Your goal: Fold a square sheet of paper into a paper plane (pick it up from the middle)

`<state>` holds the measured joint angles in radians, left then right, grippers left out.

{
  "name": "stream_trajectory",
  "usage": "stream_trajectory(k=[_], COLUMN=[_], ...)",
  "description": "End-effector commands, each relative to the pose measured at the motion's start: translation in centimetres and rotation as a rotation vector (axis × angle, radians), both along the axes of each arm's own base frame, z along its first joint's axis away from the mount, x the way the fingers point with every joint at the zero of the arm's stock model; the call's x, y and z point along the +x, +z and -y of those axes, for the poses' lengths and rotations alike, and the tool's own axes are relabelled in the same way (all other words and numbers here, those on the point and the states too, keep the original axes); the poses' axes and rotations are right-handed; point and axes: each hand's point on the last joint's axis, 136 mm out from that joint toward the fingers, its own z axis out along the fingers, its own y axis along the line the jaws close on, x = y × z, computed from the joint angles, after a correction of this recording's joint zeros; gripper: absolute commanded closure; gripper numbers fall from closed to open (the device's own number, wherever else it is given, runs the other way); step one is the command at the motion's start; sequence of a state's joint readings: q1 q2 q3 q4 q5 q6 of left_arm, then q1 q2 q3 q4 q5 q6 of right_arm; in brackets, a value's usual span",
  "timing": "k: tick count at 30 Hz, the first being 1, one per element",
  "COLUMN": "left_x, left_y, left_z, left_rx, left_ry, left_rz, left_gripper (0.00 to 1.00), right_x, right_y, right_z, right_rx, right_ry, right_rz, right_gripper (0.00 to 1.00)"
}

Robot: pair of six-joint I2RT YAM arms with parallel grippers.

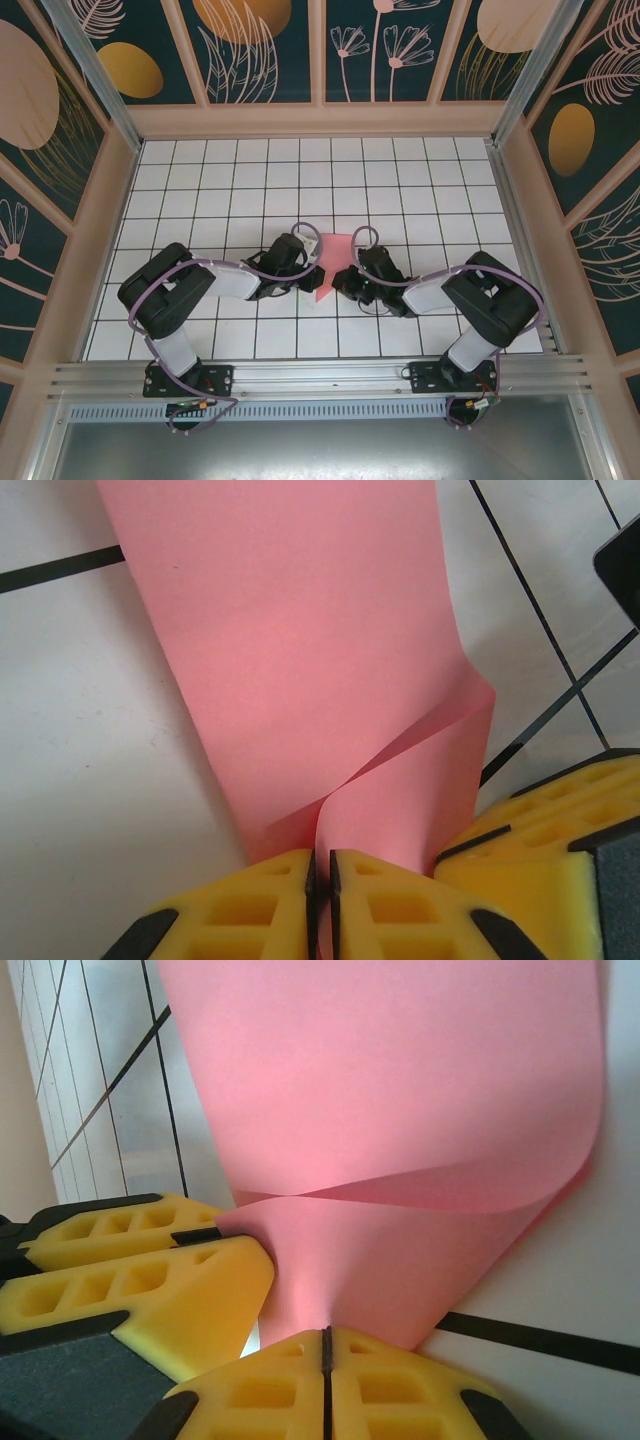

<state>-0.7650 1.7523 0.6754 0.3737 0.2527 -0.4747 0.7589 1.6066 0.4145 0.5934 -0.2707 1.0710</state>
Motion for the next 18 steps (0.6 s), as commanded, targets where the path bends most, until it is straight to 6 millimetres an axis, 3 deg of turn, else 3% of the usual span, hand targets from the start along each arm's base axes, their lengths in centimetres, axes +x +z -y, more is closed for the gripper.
stream_trajectory(k=[1,5,13,18], left_x=[-1.1,-1.2,-1.2,-1.3], left_y=[-2.6,-2.6,-2.6,-2.7], left_z=[-0.9,-1.0,-0.9,-0.9], left_rx=[0.086,0.088,0.088,0.087], left_ry=[-0.016,-0.016,-0.020,-0.022], left_rz=[-0.055,-0.056,-0.056,-0.061], left_gripper=[0.85,0.85,0.85,0.85], right_x=[-0.1,0.0,1.7,2.2], right_y=[-1.3,-1.0,4.1,4.0], right_z=[0.8,0.7,0.7,1.1], right_rx=[-0.063,-0.066,0.024,0.047], right_ry=[-0.009,-0.007,0.007,0.012], right_rz=[-0.034,-0.036,0.104,0.105], right_gripper=[0.90,0.90,0.89,0.89])
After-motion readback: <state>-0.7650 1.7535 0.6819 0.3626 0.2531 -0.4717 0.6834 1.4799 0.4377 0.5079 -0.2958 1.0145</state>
